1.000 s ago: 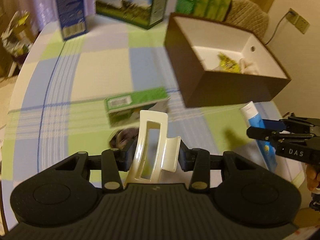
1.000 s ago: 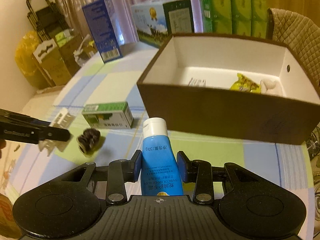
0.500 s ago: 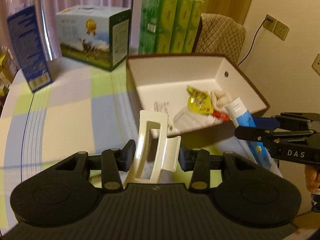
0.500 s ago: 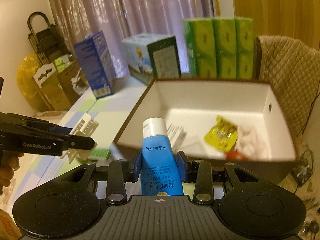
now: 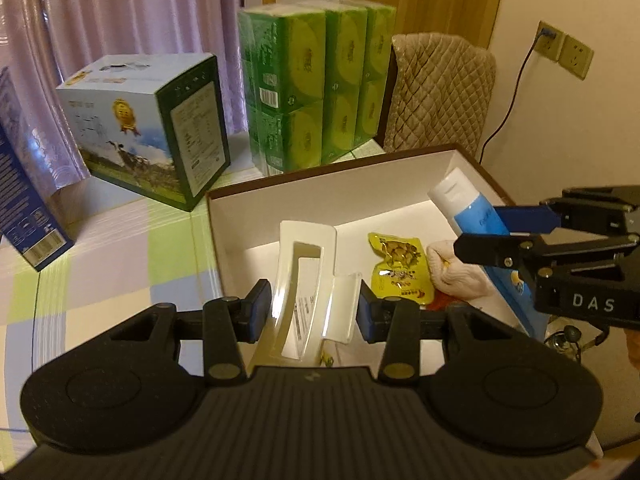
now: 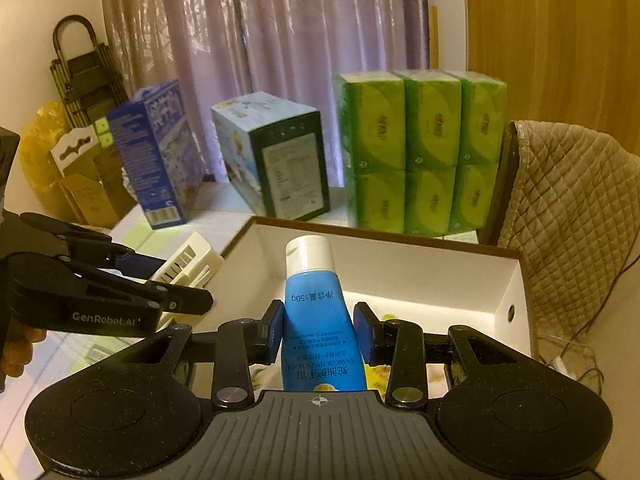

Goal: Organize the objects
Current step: 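Carry the blue tube and white clip over the brown box with both tools, then open both tools to drop the tube and clip into the box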

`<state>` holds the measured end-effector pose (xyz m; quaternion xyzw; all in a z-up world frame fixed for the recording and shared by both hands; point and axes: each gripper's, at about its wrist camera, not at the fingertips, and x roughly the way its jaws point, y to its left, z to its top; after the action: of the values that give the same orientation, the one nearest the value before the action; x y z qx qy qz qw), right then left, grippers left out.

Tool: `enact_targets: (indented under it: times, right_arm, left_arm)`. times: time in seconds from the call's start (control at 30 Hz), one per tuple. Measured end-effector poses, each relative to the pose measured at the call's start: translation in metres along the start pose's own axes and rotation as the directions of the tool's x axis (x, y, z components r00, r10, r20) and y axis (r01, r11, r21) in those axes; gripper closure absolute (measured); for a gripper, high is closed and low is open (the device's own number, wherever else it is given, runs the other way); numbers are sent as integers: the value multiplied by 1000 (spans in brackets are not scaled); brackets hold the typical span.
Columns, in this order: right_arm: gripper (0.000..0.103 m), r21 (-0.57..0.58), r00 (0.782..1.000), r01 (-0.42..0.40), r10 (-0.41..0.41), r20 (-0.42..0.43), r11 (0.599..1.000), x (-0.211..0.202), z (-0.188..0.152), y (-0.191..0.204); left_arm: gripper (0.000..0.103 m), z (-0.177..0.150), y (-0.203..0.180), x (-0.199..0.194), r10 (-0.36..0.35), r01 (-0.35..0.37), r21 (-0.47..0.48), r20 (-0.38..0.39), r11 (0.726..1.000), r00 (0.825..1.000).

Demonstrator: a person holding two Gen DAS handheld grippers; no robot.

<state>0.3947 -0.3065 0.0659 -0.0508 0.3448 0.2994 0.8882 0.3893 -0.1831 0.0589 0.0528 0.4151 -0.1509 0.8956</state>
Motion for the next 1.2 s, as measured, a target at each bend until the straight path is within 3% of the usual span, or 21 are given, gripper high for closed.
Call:
enact_targets:
  times: [0.33,0.67,1.03,1.2]
  right_arm:
    - [69,30,988,3,2,-154,1000,73,6,-39]
    - [68,98,971,-7,30,-237,995,130,0,-61]
    - [68,138,959,-16,54,-277,990,164,1,-68]
    - [68,157,972,4,33,-234,988,165,5,-72]
  left_arm:
    - [64,25,-2,73,49,-43,54,-115,998,992]
    - [64,30,6,126,90,-81,54,-205,995,975]
    - [64,36,15,146,109,-99,55,-235,994,966]
    - [64,38,16,149,108,-97,62,-232,993,967]
